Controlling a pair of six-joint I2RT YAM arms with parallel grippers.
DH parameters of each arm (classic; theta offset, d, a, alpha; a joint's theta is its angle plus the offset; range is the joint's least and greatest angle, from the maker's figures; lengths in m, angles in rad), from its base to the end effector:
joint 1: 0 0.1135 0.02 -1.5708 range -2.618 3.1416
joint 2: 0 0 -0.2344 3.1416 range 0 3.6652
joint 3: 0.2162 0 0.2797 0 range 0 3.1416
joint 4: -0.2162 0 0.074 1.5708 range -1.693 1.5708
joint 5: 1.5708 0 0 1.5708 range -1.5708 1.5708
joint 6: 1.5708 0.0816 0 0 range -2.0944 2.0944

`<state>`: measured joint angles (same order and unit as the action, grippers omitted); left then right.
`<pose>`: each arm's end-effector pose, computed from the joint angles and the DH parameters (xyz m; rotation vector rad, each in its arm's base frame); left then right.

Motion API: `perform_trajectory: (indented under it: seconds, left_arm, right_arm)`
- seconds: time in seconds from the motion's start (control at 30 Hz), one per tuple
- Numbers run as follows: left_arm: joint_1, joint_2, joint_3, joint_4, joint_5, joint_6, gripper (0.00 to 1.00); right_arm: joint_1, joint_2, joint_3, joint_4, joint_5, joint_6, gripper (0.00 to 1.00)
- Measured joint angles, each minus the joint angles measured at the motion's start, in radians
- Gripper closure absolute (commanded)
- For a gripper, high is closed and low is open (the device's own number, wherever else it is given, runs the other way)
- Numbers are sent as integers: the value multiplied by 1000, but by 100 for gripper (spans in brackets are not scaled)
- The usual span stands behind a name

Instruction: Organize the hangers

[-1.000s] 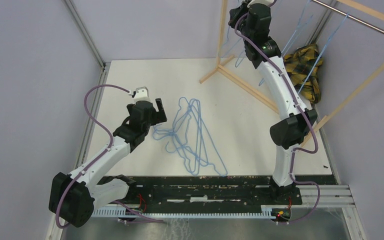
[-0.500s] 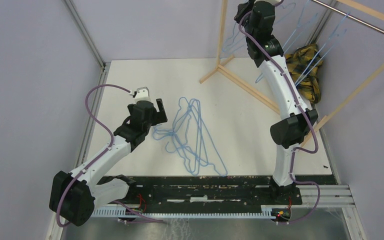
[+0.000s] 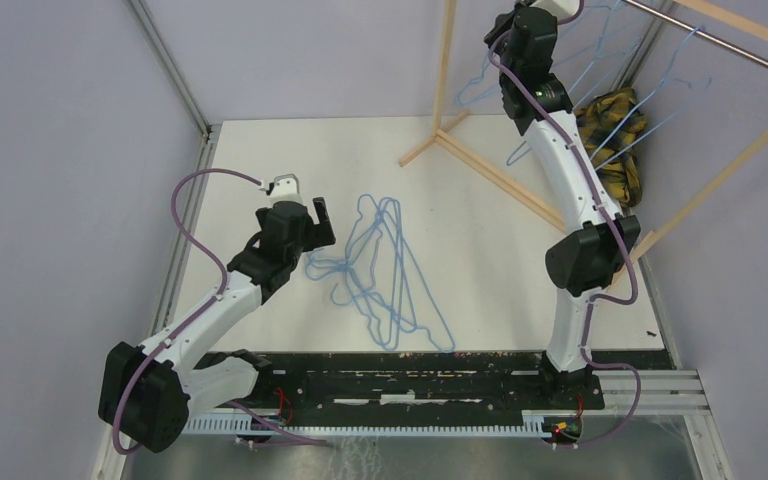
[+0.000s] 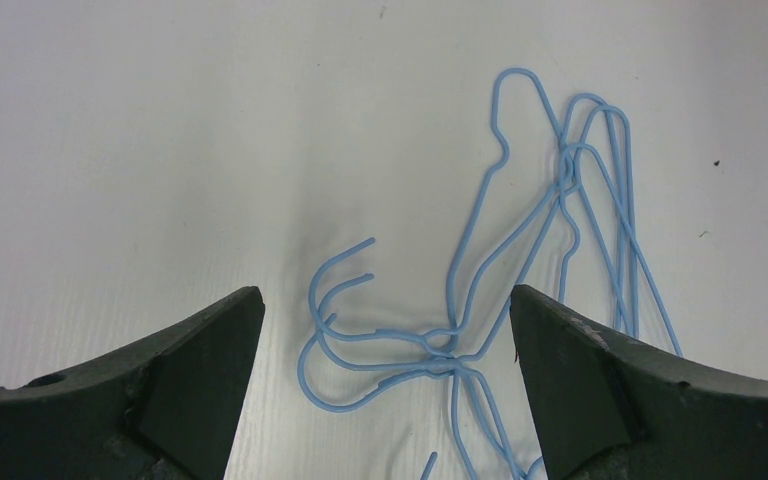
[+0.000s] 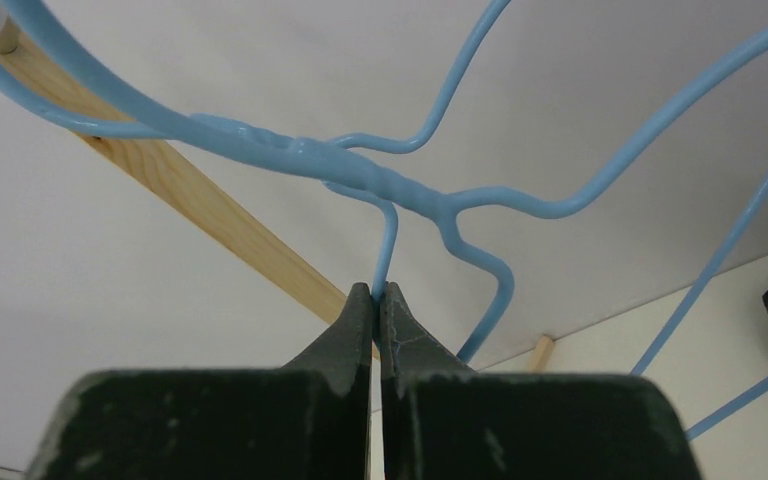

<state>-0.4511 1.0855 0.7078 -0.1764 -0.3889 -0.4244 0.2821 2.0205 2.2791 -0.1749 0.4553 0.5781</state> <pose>0.2959 -0.1090 0.1972 -0.1994 2.0719 -0.1197 0.5070 0.1096 0.4648 0.5791 1.3900 0.3546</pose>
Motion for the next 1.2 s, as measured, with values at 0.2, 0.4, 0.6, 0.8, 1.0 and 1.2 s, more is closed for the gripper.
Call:
perform_trajectory:
  seconds: [0.2,0.4,0.6,0.8,1.0,1.2]
  left_arm:
    - [0,0,-2,6,3,0,0]
    - [-1,0,-6,13,6,0,0]
    - [-3,0,-7,14,6,0,0]
    - [-3,0,-8,14,5,0,0]
    - [-3,0,-8,14,5,0,0]
    - [-3,0,-8,14,5,0,0]
  right_arm:
    - [-16,-66,-89,17,10,5,98]
    - [-24,-83,-108,7,16,19,68]
    - [-25,-90,-136,-8,-38,33,48]
    - [-21,-155,-224,-36,-105,33,38]
    - [7,-330,-372,-51,-134,-3,22]
    - [71,-561,-510,-48,-145,-89,21]
